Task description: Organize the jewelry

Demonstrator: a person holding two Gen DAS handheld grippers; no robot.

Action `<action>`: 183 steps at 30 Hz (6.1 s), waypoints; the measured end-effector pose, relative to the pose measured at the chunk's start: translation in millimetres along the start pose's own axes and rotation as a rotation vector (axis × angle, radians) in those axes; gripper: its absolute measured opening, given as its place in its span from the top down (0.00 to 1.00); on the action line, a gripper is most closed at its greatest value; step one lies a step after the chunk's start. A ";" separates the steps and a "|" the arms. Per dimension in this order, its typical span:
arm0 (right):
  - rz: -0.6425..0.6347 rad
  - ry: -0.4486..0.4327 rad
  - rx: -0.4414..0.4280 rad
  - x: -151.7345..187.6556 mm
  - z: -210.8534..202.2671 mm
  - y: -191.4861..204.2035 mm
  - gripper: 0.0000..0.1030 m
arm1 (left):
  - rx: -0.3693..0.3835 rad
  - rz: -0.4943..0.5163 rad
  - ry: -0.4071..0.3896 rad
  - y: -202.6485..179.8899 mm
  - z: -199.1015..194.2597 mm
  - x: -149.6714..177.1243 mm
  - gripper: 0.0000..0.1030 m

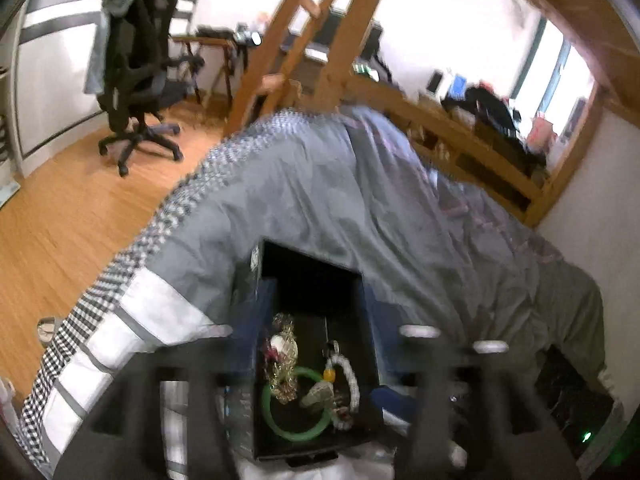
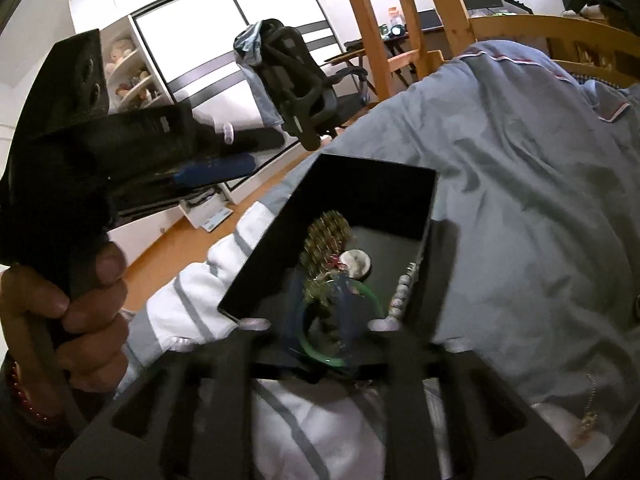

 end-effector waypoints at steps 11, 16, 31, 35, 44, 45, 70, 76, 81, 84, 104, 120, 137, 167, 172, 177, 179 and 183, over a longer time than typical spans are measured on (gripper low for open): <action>0.227 -0.104 0.389 -18.7 -65.3 -93.1 0.04 | 0.062 0.044 -0.074 -14.4 -8.1 0.5 0.08; 0.298 -0.068 0.520 -14.7 -92.2 -126.2 0.04 | 0.090 0.137 -0.012 -49.0 9.5 20.5 0.07; 0.200 0.004 0.638 13.6 -162.3 -158.2 0.04 | 0.205 0.531 0.199 -173.0 63.7 136.7 0.08; 0.186 -0.021 0.533 13.3 -145.2 -167.1 0.11 | 0.235 0.572 0.247 -178.5 75.6 148.0 0.15; 0.182 0.125 0.438 23.1 -74.4 -193.3 0.57 | 0.229 0.598 0.350 -191.0 124.7 159.8 0.45; 0.187 0.124 0.437 24.3 -71.6 -194.8 0.57 | 0.229 0.600 0.355 -191.9 127.5 160.6 0.45; 0.224 -0.014 0.450 21.5 -71.8 -203.4 0.80 | 0.231 0.455 0.361 -175.2 135.2 141.0 0.88; 0.251 -0.063 0.435 13.6 -86.4 -200.8 0.80 | 0.260 0.451 0.373 -176.9 133.9 139.2 0.88; 0.250 -0.065 0.438 13.3 -87.2 -199.4 0.80 | 0.245 0.496 0.407 -181.8 137.3 151.1 0.88; 0.260 -0.075 0.434 12.7 -89.1 -200.2 0.80 | 0.243 0.474 0.396 -177.8 137.9 145.6 0.94; 0.272 -0.078 0.439 11.7 -91.8 -201.5 0.80 | 0.200 0.460 0.421 -171.3 146.8 143.3 0.89; 0.195 -0.137 0.420 -5.7 -107.6 -166.2 0.80 | 0.190 0.433 0.216 -160.4 94.2 96.5 0.89; 0.045 -0.146 0.303 -23.6 -86.1 -83.7 0.80 | 0.056 0.345 0.086 -95.1 44.5 35.8 0.89; -0.057 0.034 0.111 0.5 10.0 -7.8 0.18 | -0.110 0.138 0.073 -9.4 31.6 3.6 0.25; 0.080 -0.069 0.149 -20.3 -31.3 -27.9 0.08 | -0.101 0.052 -0.028 7.3 -2.0 -3.5 0.16; 0.169 -0.133 0.224 -26.4 -85.5 -23.6 0.04 | -0.110 0.068 -0.037 11.1 -43.4 8.8 0.08; 0.169 -0.106 0.249 -22.0 -96.7 -14.0 0.04 | -0.135 0.092 -0.040 9.5 -59.3 15.4 0.07; 0.127 -0.002 0.299 2.8 -107.9 13.4 0.04 | -0.189 0.158 -0.018 3.3 -91.6 30.4 0.06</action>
Point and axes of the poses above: each gripper's, at about its wrist camera, not at the fingertips, and z roughly the way its jaws point, y to its left, x to its underside, the point moved 3 cm from there along z, roughly the way its jaws point, and after that the axes turned 10 degrees about y, right-handed, at the moved point
